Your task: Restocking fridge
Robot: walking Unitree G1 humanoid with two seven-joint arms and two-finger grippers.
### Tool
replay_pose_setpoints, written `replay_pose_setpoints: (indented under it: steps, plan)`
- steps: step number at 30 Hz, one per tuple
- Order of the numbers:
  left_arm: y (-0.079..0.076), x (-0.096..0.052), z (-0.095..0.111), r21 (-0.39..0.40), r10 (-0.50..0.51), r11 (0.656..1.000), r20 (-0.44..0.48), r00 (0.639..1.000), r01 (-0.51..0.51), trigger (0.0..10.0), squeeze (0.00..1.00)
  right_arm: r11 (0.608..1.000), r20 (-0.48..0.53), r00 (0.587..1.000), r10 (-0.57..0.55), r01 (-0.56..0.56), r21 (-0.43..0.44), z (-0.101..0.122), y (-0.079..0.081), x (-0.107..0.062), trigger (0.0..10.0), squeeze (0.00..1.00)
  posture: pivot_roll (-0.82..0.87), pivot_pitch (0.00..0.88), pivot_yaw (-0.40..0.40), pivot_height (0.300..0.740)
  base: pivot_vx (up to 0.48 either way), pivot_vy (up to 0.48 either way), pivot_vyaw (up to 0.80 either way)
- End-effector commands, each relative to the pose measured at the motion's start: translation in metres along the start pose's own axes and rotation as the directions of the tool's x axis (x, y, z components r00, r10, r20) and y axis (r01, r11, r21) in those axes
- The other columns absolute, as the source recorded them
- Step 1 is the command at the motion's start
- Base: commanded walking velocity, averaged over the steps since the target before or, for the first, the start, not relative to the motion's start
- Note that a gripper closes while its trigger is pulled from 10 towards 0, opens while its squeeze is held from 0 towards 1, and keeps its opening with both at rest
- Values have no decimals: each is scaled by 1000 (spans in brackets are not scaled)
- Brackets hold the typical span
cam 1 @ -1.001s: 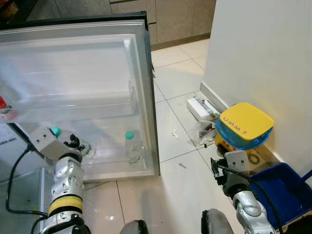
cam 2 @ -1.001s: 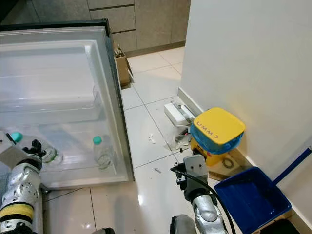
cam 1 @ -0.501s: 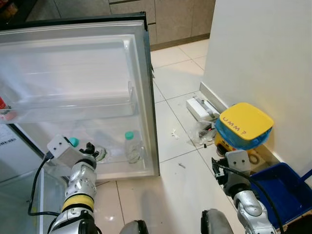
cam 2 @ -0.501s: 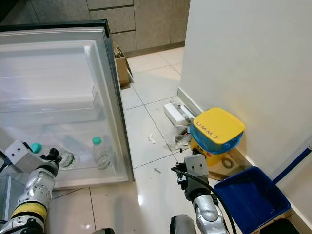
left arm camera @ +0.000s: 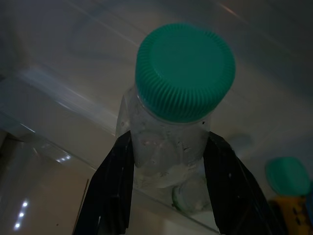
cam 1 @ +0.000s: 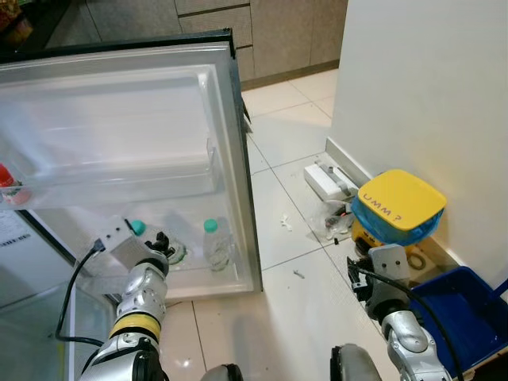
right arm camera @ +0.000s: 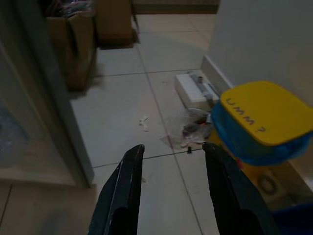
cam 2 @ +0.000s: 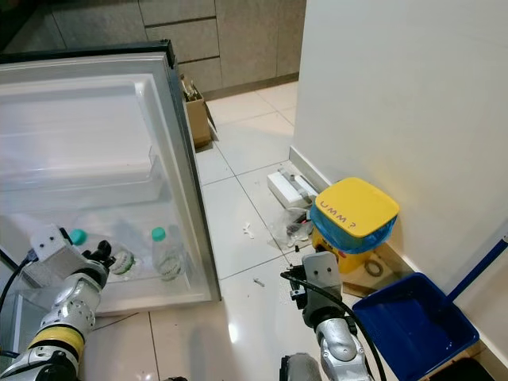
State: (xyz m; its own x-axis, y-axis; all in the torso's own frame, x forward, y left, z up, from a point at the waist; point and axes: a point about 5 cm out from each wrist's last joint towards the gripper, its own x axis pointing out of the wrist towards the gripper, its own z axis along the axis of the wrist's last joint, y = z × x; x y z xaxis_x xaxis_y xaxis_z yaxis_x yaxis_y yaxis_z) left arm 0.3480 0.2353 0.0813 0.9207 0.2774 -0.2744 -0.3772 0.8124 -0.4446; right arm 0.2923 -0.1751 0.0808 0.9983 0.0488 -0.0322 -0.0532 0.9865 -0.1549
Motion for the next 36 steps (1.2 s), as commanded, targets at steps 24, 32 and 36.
replay_pose_setpoints:
  steps: [24, 32, 36]
  plan:
    - [-15, -12, -47, 374, -114, 915, -125, 986, 153, 10000, 0, 1000, -13, 1000, 9, -8, 22, -6, 9, -4, 10000, 0, -208, 121, 106, 598, 0, 0, 0]
    - [-24, -11, -52, 395, -96, 906, -168, 981, 156, 10000, 0, 1000, -14, 1000, 8, -8, 24, -5, 8, -4, 10000, 0, -214, 132, 102, 598, 0, 0, 0]
    - [-31, -9, -52, 381, -102, 909, -193, 976, 171, 10000, 0, 1000, -13, 1000, 5, -5, 24, -5, 7, -3, 10000, 0, -211, 134, 107, 598, 0, 0, 0]
